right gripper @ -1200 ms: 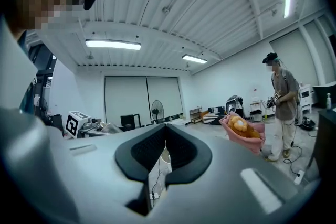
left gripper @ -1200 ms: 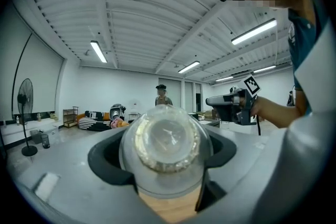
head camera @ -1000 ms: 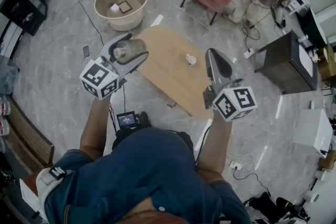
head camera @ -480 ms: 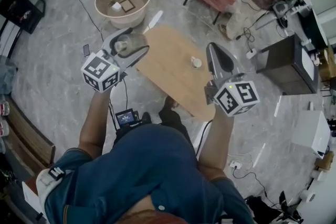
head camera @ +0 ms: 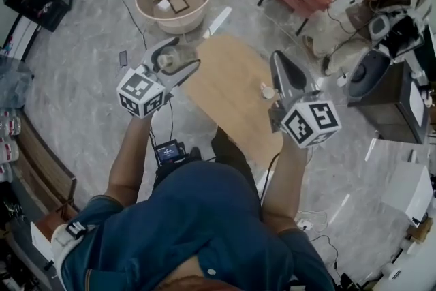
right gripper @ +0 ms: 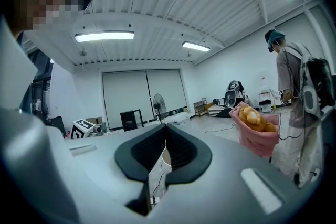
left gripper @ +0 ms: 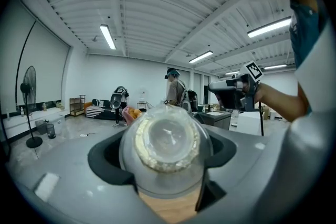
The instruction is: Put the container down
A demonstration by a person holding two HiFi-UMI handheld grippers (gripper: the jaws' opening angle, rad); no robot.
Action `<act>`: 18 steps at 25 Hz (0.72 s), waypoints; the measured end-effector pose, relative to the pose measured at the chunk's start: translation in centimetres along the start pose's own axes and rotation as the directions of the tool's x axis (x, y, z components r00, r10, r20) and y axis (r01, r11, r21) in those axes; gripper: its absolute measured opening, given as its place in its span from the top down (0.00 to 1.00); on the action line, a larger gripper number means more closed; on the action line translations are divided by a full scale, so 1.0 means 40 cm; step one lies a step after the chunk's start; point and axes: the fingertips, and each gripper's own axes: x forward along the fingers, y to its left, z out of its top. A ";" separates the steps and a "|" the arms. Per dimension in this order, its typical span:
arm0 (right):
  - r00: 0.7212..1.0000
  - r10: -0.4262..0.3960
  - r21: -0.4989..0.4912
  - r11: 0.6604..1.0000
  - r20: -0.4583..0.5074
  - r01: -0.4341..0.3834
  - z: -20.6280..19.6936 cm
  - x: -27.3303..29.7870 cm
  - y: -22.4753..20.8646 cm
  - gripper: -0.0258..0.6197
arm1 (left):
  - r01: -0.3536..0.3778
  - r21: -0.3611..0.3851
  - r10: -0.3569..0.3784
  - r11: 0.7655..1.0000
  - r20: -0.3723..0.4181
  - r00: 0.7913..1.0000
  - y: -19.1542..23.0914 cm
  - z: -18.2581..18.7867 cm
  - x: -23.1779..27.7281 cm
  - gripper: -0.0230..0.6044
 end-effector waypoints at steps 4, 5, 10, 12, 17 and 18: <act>0.999 -0.007 0.022 1.000 -0.038 0.007 -0.038 0.064 -0.107 0.94 | -0.003 -0.010 0.002 1.000 -0.023 1.000 0.051 -0.060 0.118 0.43; 0.999 -0.009 0.029 1.000 -0.051 0.010 -0.054 0.073 -0.131 0.94 | 0.000 -0.015 0.000 1.000 -0.032 1.000 0.057 -0.081 0.146 0.43; 0.992 -0.015 0.090 0.996 -0.127 0.026 -0.150 0.098 -0.221 0.94 | 0.013 -0.045 -0.017 0.999 -0.091 0.996 0.070 -0.204 0.252 0.43; 0.989 -0.019 0.108 0.994 -0.150 0.036 -0.190 0.110 -0.252 0.94 | 0.019 -0.055 -0.025 0.998 -0.110 0.994 0.081 -0.261 0.294 0.43; 0.979 -0.032 0.153 0.986 -0.202 0.063 -0.287 0.140 -0.323 0.94 | 0.032 -0.082 -0.045 0.996 -0.161 0.986 0.105 -0.406 0.392 0.43; 0.977 -0.034 0.161 0.985 -0.212 0.069 -0.306 0.146 -0.334 0.94 | 0.035 -0.088 -0.049 0.996 -0.171 0.984 0.109 -0.433 0.409 0.43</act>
